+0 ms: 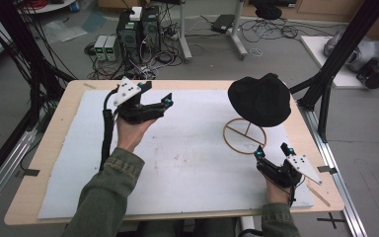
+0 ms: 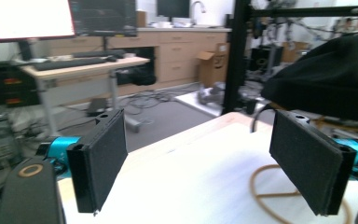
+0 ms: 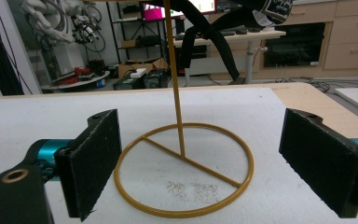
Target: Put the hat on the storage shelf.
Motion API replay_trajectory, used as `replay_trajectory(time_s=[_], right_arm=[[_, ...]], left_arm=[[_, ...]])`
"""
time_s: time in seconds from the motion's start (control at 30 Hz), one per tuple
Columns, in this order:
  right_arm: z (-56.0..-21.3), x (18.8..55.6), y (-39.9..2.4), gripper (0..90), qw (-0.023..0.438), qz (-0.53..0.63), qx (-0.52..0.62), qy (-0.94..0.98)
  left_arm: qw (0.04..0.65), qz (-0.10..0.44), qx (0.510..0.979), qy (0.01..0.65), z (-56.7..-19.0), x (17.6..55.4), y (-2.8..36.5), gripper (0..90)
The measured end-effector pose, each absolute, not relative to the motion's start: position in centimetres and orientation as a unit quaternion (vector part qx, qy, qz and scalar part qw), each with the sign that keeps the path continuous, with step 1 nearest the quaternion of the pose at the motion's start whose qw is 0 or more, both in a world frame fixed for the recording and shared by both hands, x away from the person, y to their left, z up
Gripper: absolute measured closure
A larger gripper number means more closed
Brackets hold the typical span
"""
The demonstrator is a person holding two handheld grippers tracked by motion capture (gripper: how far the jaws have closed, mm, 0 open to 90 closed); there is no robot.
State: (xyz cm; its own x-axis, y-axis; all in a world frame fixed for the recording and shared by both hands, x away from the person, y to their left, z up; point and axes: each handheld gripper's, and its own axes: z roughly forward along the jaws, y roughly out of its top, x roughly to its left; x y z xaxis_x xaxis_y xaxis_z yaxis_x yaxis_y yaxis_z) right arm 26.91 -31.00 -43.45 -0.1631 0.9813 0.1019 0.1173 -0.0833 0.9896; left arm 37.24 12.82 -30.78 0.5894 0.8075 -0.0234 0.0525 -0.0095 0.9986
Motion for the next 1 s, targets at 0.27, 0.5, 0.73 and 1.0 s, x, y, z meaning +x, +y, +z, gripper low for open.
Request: replay_trajectory(time_s=[0.27, 0.5, 0.73, 1.0], right_arm=[[-43.4, 26.7, -30.9, 12.0, 0.399, 0.539, 0.515, 0.534], [-43.4, 26.7, -31.0, 11.9, 0.4, 0.537, 0.52, 0.531], [-43.5, 26.8, -31.1, 11.9, 0.404, 0.535, 0.522, 0.527], [-43.5, 26.7, -31.0, 11.9, 0.403, 0.535, 0.524, 0.526]], left_arm=[[0.601, 0.34, 0.622, 0.37, -31.9, 36.0, 17.0, 17.3], [0.577, 0.387, 0.595, 0.403, -33.0, 34.2, 20.0, 17.0], [0.56, 0.438, 0.552, 0.436, -33.9, 32.3, 22.5, 16.6], [0.544, 0.462, 0.52, 0.469, -35.8, 30.4, 24.6, 16.9]])
